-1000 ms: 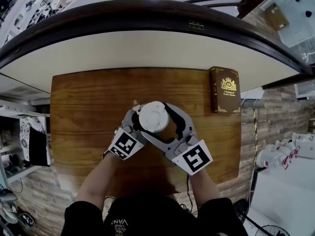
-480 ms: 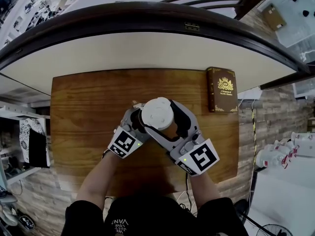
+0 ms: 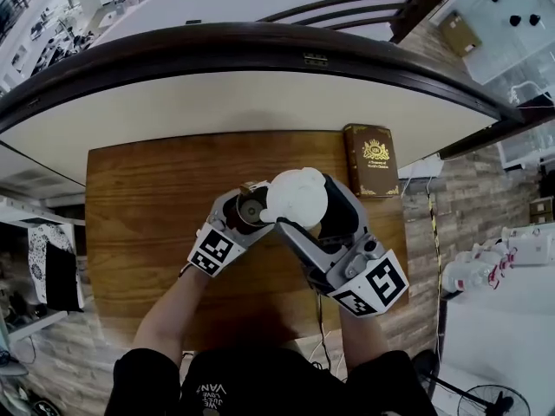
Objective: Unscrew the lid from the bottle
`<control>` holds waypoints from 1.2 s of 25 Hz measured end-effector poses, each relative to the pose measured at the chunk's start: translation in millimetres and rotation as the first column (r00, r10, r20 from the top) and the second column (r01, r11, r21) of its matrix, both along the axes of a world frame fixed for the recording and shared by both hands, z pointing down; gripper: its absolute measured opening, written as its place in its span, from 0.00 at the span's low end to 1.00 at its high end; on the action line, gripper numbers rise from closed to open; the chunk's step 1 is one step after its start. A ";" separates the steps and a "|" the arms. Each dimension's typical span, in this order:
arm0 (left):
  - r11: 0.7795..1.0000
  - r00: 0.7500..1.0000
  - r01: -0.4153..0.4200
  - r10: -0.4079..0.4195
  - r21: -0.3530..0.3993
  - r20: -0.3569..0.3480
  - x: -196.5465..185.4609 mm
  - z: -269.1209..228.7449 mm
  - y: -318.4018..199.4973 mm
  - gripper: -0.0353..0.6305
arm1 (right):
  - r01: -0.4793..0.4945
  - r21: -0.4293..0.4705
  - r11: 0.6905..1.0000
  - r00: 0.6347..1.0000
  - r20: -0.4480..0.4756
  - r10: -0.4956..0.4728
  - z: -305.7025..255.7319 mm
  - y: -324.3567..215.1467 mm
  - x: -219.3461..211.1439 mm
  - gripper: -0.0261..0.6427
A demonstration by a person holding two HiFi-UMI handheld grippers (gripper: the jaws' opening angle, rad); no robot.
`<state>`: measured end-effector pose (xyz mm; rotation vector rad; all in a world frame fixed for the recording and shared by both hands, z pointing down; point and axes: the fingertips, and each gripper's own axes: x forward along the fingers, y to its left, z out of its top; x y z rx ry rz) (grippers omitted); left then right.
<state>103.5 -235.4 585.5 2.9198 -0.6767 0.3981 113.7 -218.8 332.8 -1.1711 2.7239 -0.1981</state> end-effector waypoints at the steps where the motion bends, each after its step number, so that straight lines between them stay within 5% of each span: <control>1: 1.000 1.000 -0.002 0.002 -0.014 0.010 -1.0 3.6 1.1 0.64 | -0.011 0.007 1.000 1.000 0.005 0.011 -5.7 2.9 3.2 0.56; 16: 0.993 0.995 0.097 -0.097 -0.065 0.001 -83.6 -9.6 32.1 0.64 | -0.187 -0.005 0.982 0.982 0.009 0.187 -14.4 59.8 22.0 0.56; 24: 0.990 0.988 0.138 -0.140 -0.031 -0.062 -131.2 -45.8 52.2 0.64 | -0.304 -0.003 0.953 0.952 0.051 0.303 -18.0 95.8 22.8 0.56; 30: 0.995 0.988 0.097 -0.093 0.021 -0.123 -142.4 -81.7 73.4 0.64 | -0.382 0.000 0.924 0.923 0.058 0.381 -16.9 128.2 17.8 0.56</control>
